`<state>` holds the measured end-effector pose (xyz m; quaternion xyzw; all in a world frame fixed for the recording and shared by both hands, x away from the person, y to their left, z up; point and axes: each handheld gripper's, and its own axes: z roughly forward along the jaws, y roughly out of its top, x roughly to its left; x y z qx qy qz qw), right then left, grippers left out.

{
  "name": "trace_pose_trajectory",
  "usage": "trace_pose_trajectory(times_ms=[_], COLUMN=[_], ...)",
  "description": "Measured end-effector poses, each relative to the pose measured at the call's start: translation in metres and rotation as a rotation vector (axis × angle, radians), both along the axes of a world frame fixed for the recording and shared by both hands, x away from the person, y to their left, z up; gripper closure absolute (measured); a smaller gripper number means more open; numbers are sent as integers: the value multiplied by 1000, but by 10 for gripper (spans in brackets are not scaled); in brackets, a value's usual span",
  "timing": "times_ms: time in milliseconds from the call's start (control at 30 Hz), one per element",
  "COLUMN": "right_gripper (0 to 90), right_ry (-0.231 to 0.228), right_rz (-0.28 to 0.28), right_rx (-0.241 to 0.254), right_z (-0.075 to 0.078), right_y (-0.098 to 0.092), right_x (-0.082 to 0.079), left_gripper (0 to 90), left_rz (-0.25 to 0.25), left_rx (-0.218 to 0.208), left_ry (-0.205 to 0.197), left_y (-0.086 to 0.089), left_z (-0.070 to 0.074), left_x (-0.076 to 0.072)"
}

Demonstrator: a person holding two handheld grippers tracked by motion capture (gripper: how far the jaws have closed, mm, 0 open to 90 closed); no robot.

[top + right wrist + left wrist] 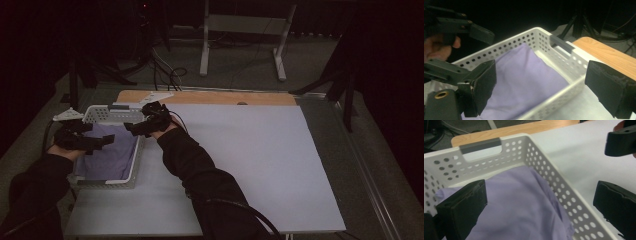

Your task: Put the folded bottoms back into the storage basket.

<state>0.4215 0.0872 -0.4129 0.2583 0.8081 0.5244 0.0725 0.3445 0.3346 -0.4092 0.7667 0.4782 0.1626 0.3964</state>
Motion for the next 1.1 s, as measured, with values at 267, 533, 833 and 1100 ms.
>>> trace_pose_trajectory(times_ms=[267, 533, 833, 1100], right_gripper=[103, 105, 106, 106], right_ry=[-9, -16, -9, -4], right_rz=[14, -2, -24, -24], right_rx=[-23, -33, -24, -36], right_z=[-5, -7, -4, -7], right_y=[-27, -57, -86, -103], right_x=[0, 1, 1, -3], left_gripper=[2, 2, 1, 1], left_rz=[-46, -79, -149, -225], left_rx=[-3, -4, 5, -8], left_ry=[-15, -9, -13, -25], left_y=[-23, -41, -74, -104], left_z=[6, 5, 8, 14], left_x=[-3, -4, -10, -17])
